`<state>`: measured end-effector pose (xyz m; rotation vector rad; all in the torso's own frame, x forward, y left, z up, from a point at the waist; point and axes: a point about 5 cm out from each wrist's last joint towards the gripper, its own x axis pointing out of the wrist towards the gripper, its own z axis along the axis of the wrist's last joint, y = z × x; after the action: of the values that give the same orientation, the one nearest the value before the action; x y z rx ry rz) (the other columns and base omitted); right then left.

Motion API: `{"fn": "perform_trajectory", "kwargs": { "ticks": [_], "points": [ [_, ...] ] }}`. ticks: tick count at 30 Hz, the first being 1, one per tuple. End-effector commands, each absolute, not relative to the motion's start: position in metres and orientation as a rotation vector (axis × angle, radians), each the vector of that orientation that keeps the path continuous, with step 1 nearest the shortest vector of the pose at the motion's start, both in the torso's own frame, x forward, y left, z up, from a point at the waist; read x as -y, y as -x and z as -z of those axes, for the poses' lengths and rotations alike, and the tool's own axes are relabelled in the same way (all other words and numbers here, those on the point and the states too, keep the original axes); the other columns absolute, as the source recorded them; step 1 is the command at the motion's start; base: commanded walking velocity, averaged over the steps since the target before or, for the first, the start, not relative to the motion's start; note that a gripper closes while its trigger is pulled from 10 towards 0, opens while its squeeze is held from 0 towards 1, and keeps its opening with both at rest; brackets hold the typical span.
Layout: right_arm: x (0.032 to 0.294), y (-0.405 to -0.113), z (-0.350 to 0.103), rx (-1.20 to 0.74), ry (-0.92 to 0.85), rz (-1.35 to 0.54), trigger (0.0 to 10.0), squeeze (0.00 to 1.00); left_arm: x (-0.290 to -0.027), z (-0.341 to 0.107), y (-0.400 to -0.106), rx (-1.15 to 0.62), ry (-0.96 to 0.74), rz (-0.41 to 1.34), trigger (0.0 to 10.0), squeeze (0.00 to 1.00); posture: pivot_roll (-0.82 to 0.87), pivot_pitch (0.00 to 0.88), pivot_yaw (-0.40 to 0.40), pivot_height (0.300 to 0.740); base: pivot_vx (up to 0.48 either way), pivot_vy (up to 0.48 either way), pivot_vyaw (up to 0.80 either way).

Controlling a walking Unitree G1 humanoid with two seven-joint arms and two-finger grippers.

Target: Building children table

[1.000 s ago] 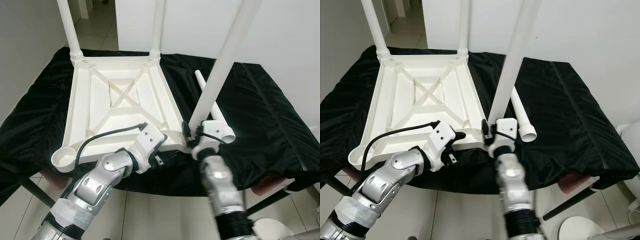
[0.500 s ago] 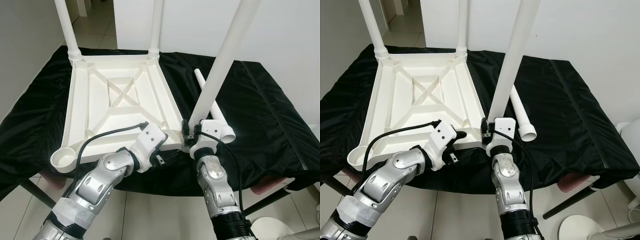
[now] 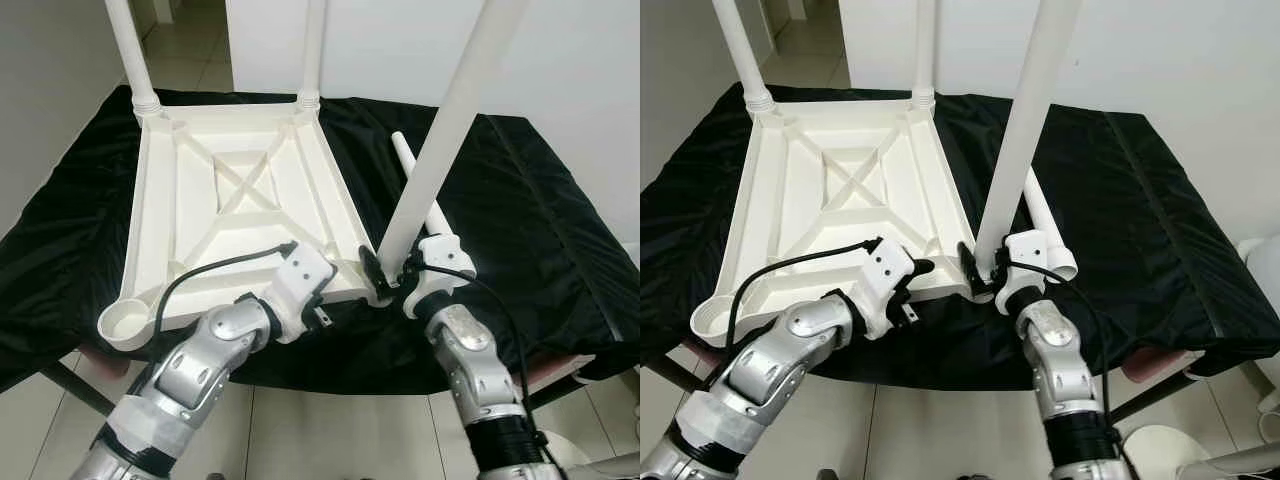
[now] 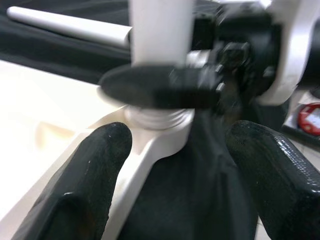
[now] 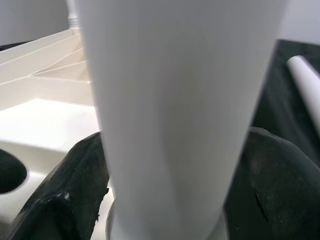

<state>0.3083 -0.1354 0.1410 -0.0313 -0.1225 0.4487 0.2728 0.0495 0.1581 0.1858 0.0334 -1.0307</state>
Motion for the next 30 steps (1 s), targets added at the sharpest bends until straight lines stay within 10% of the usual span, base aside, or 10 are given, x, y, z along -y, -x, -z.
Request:
{"fn": "perform_trajectory", "kwargs": {
  "ticks": [1, 13, 14, 16, 17, 18, 19, 30],
  "points": [
    [0.137, -0.310, -0.139, 0.112, 0.057, -0.515, 10.0, 0.00, -0.045, -0.156, -0.267, -0.055, -0.198, 1.095, 10.0, 0.00, 0.03, 0.068, -0.030, 0.740, 0.000, 0.000, 0.00],
    [0.151, -0.325, -0.144, 0.090, 0.169, -0.657, 10.0, 0.00, -0.039, -0.158, -0.270, -0.047, -0.207, 1.129, 10.0, 0.00, 0.00, 0.047, -0.023, 0.740, 0.000, 0.000, 0.00],
    [0.153, -0.328, -0.145, 0.082, 0.169, -0.665, 6.9, 0.00, -0.039, -0.159, -0.271, -0.047, -0.212, 1.139, 10.0, 0.00, 0.00, 0.043, -0.021, 0.740, 0.000, 0.000, 0.00],
    [0.155, -0.329, -0.145, 0.078, 0.165, -0.677, 6.9, 0.00, -0.038, -0.159, -0.271, -0.047, -0.215, 1.146, 10.0, 0.00, 0.00, 0.042, -0.021, 0.740, 0.000, 0.000, 0.00],
    [0.156, -0.329, -0.145, 0.076, 0.164, -0.684, 2.7, 0.00, -0.038, -0.159, -0.271, -0.046, -0.221, 1.151, 10.0, 0.00, 0.00, 0.038, -0.021, 0.740, 0.000, 0.000, 0.00],
    [0.156, -0.329, -0.145, 0.077, 0.164, -0.692, 2.7, 0.00, -0.038, -0.159, -0.271, -0.046, -0.224, 1.153, 10.0, 0.00, 0.00, 0.036, -0.023, 0.740, 0.000, 0.000, 0.00],
    [0.156, -0.329, -0.144, 0.077, 0.158, -0.701, 0.0, 0.00, -0.038, -0.159, -0.271, -0.044, -0.226, 1.154, 10.0, 0.00, 0.00, 0.036, -0.023, 0.740, 0.000, 0.000, 0.00],
    [0.153, -0.326, -0.137, 0.080, 0.147, -0.725, 0.0, 0.00, -0.040, -0.161, -0.277, -0.031, -0.236, 1.123, 10.0, 0.00, 0.00, 0.022, -0.035, 0.740, 0.000, 0.000, 0.00]
  ]
}}
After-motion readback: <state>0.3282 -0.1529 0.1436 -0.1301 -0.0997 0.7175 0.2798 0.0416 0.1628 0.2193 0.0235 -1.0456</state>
